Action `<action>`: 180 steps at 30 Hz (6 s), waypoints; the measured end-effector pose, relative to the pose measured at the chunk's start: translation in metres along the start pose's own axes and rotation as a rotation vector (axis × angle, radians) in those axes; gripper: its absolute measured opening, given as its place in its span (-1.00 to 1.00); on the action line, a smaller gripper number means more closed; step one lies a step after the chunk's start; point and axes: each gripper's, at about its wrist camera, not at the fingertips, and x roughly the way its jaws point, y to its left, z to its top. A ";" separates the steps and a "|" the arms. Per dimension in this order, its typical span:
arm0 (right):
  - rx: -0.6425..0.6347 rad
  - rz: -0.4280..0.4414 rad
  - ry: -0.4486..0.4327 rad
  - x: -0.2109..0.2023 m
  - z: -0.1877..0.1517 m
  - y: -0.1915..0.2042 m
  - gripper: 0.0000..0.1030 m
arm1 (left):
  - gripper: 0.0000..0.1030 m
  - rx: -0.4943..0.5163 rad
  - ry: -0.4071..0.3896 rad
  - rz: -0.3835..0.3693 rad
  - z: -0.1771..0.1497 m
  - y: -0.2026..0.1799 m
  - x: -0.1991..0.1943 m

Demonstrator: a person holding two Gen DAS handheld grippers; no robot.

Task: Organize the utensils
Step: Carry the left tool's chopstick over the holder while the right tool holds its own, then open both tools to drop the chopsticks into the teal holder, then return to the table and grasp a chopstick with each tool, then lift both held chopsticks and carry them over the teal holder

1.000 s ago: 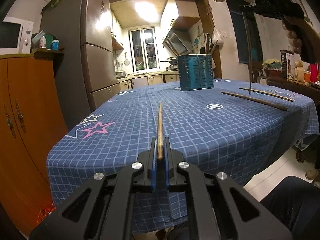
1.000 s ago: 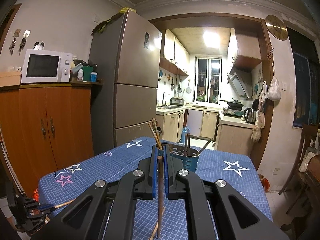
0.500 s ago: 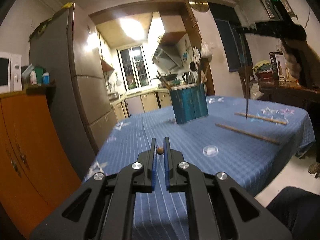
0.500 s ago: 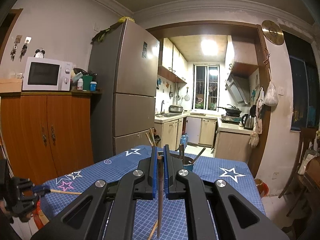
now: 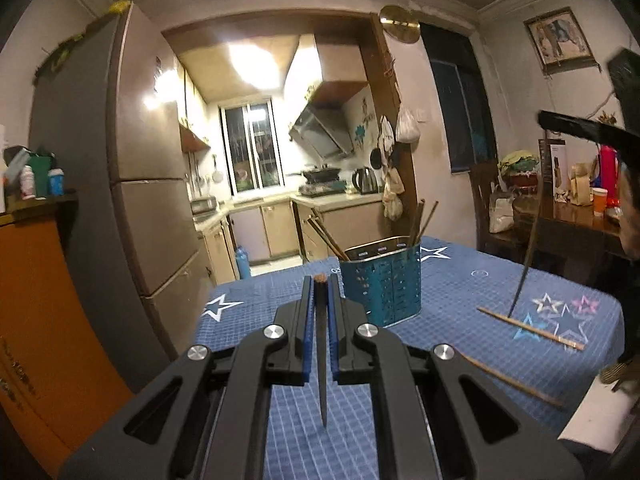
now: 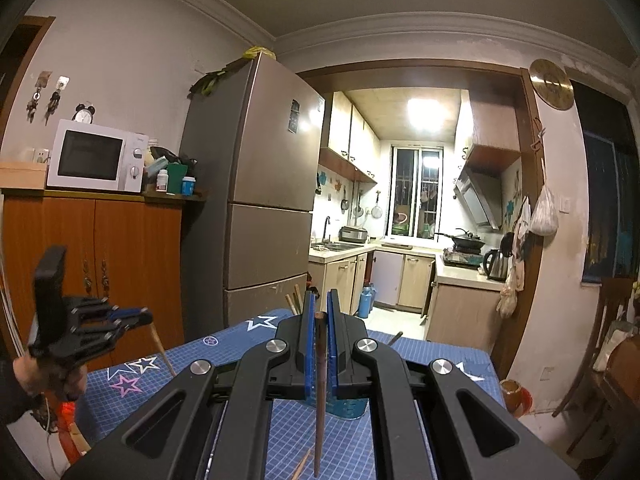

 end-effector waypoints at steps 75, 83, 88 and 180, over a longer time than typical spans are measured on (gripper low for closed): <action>0.145 -0.048 0.174 0.253 0.040 -0.103 -0.86 | -0.91 -0.140 0.062 -0.021 0.151 -0.035 0.225; 0.161 -0.057 0.164 0.250 0.038 -0.106 -0.61 | -0.35 -0.160 0.056 0.012 0.146 -0.035 0.224; 0.157 -0.061 0.123 0.223 0.055 -0.106 -0.57 | -0.18 -0.171 0.029 0.036 0.153 -0.037 0.207; 0.043 -0.156 0.155 -0.100 -0.191 -0.026 -0.86 | -0.87 -0.040 0.007 0.109 -0.082 -0.241 -0.034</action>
